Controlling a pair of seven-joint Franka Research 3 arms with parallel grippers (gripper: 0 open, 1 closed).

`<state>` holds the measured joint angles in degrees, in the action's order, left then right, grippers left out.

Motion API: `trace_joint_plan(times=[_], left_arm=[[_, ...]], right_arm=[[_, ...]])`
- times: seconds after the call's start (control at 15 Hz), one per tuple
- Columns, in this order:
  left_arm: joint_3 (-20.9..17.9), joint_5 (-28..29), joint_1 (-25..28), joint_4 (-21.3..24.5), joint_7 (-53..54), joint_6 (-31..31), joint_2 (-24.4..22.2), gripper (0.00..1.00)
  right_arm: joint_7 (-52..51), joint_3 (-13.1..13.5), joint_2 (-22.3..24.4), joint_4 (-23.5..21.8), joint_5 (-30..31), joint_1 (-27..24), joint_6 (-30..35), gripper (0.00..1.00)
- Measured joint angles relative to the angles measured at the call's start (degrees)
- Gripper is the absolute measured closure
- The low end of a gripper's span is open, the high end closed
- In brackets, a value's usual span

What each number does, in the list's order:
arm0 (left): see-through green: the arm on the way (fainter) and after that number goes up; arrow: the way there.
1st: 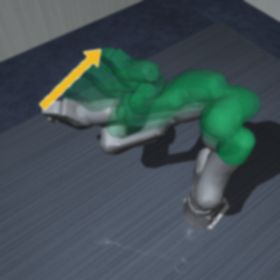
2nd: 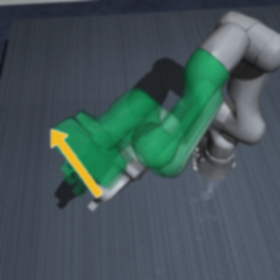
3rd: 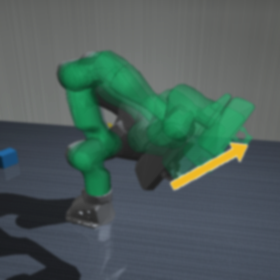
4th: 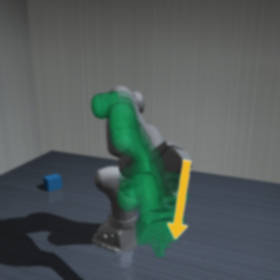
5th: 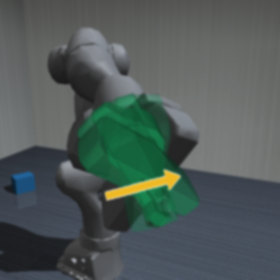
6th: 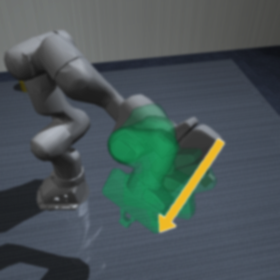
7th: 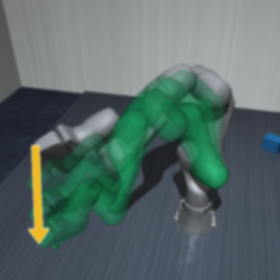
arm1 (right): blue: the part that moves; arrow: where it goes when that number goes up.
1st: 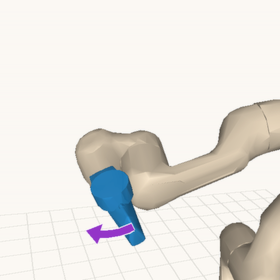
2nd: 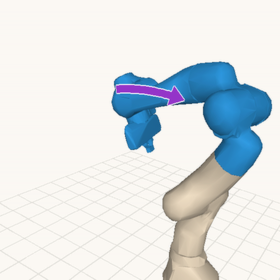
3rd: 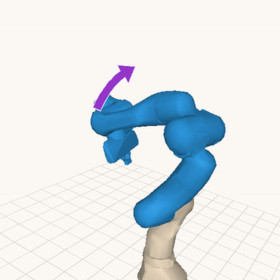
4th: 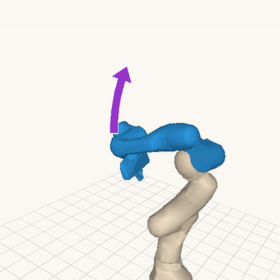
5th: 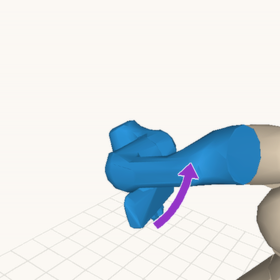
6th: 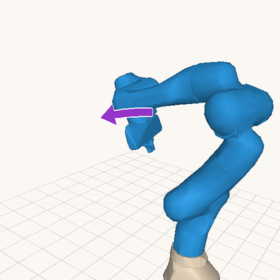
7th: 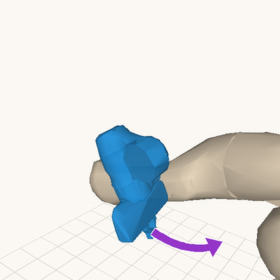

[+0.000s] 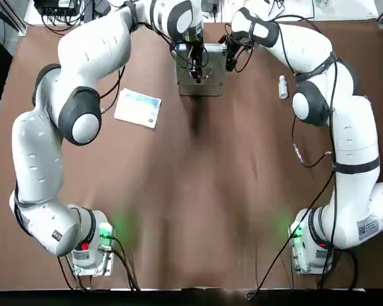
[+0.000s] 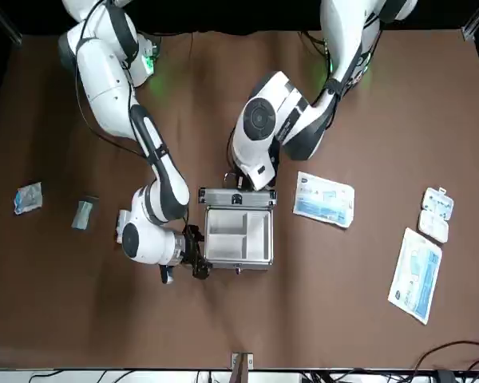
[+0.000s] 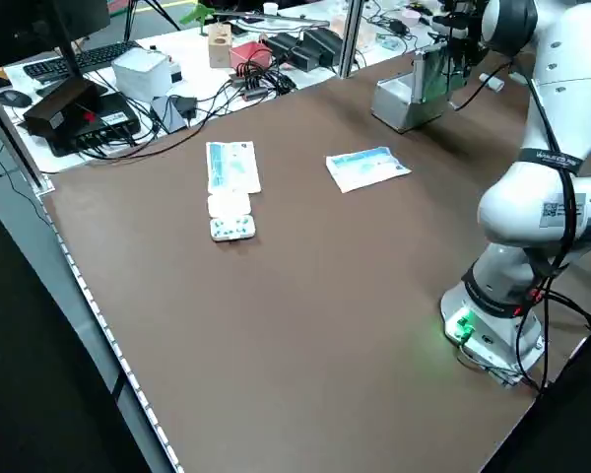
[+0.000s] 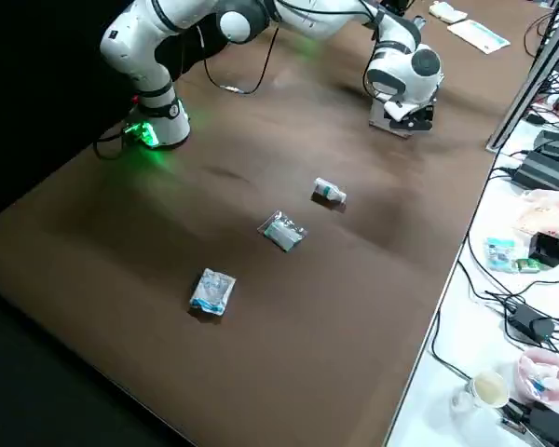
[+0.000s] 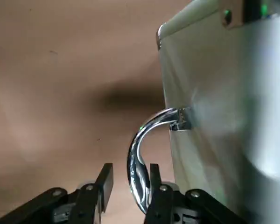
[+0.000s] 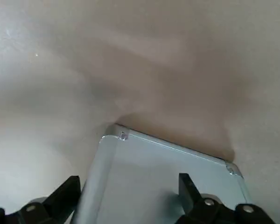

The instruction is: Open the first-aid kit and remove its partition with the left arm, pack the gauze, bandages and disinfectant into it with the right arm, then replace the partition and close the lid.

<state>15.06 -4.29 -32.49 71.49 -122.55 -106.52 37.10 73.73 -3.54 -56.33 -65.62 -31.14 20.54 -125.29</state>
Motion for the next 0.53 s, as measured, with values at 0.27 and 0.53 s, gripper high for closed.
trace_joint_plan(times=[0.27, 0.53], left_arm=[[0.56, 0.14, -0.03, 0.37, -0.1, 1.4, -0.07, 0.45], [1.1, 0.54, -0.02, 0.6, -0.81, 2.09, -0.28, 0.39]], right_arm=[[-0.02, 0.0, 0.0, 0.01, 0.0, 0.0, 0.05, 0.08], [-0.06, 0.0, 0.0, 0.03, 0.0, 0.0, 0.13, 0.08]])
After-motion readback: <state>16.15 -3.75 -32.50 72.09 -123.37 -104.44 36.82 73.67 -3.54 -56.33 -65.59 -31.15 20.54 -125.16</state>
